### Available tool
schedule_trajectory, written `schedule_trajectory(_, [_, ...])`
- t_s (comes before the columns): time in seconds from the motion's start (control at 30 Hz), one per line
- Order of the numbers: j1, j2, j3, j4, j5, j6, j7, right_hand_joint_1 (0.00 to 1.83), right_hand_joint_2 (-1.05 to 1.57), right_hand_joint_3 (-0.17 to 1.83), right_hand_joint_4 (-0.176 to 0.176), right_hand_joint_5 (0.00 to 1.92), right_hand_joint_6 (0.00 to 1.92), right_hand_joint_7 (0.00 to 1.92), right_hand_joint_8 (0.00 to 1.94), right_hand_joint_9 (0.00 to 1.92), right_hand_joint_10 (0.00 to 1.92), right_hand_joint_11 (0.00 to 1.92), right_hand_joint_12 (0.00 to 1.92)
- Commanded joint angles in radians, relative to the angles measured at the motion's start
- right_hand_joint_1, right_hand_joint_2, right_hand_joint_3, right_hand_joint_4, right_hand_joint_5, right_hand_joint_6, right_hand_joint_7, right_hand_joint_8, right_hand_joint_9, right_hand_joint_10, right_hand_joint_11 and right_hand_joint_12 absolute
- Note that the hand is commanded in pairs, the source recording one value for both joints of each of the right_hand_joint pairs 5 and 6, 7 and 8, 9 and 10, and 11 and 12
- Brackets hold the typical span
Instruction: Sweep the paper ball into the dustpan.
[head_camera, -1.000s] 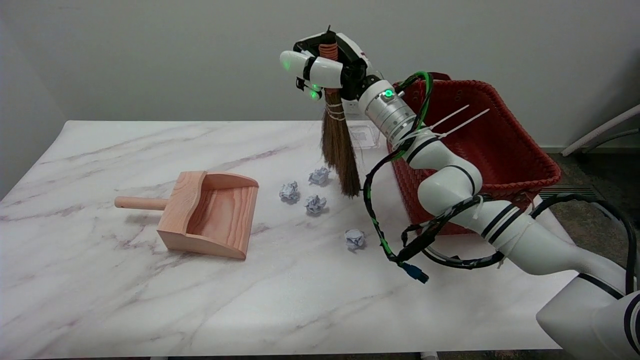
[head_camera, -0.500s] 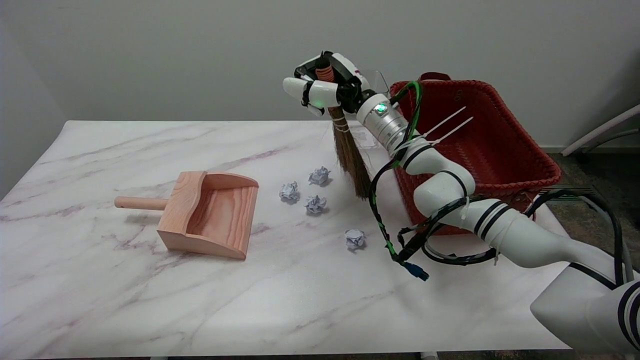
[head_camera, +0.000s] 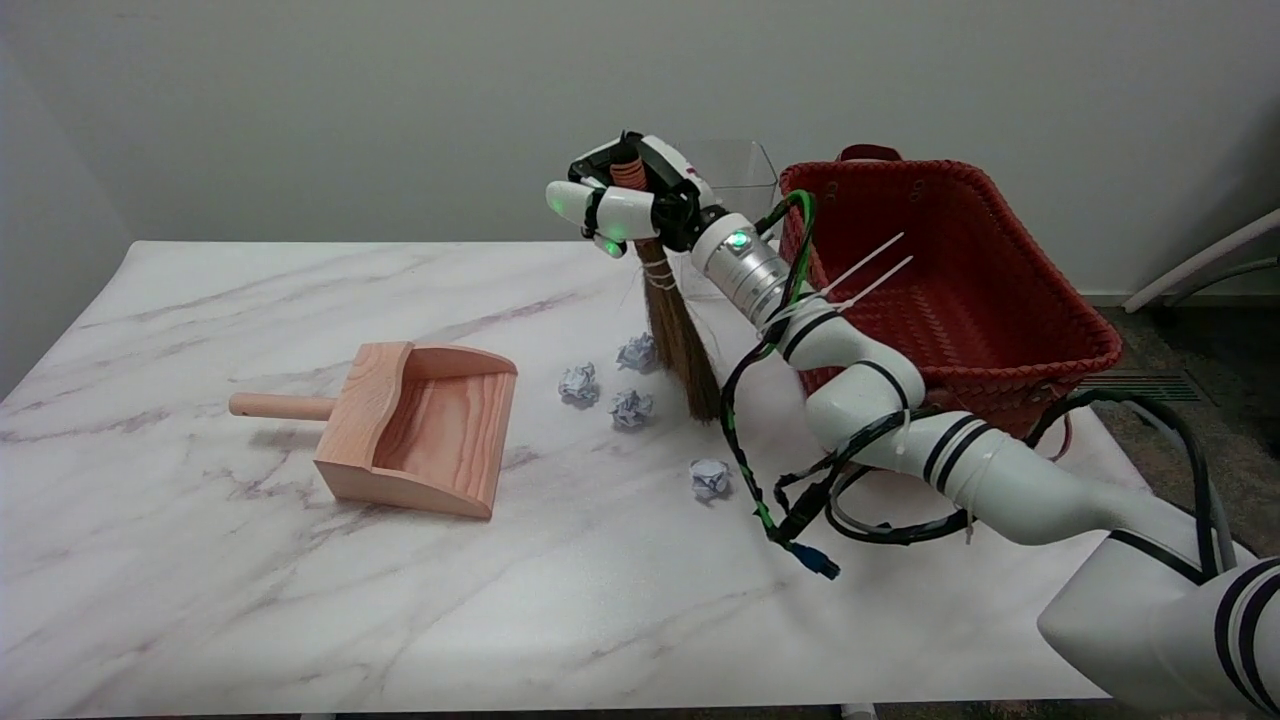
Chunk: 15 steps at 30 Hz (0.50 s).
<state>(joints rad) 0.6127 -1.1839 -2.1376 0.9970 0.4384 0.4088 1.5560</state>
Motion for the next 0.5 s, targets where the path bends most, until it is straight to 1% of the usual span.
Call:
schedule_trajectory(0.03, [0.0, -0.086, -0.044, 0.005, -0.019, 0.0, 0.183, 1.25, 1.39, 0.38, 0.0, 1.92, 1.92, 1.92, 1.92, 1.81, 1.81, 1.66, 1.66])
schedule_trajectory(0.23, [-0.045, -0.105, -0.038, 0.082, -0.011, -0.035, 0.279, 1.23, 1.43, 0.38, 0.0, 1.92, 1.92, 1.92, 1.92, 1.83, 1.83, 1.68, 1.68])
schedule_trajectory(0.37, [-0.064, -0.137, -0.036, 0.099, -0.007, -0.049, 0.292, 1.2, 1.49, 0.38, 0.0, 1.92, 1.92, 1.92, 1.92, 1.84, 1.84, 1.71, 1.71])
schedule_trajectory(0.5, [-0.082, -0.175, -0.04, 0.118, 0.043, -0.061, 0.294, 1.17, 1.53, 0.38, 0.0, 1.92, 1.92, 1.92, 1.92, 1.86, 1.86, 1.73, 1.73])
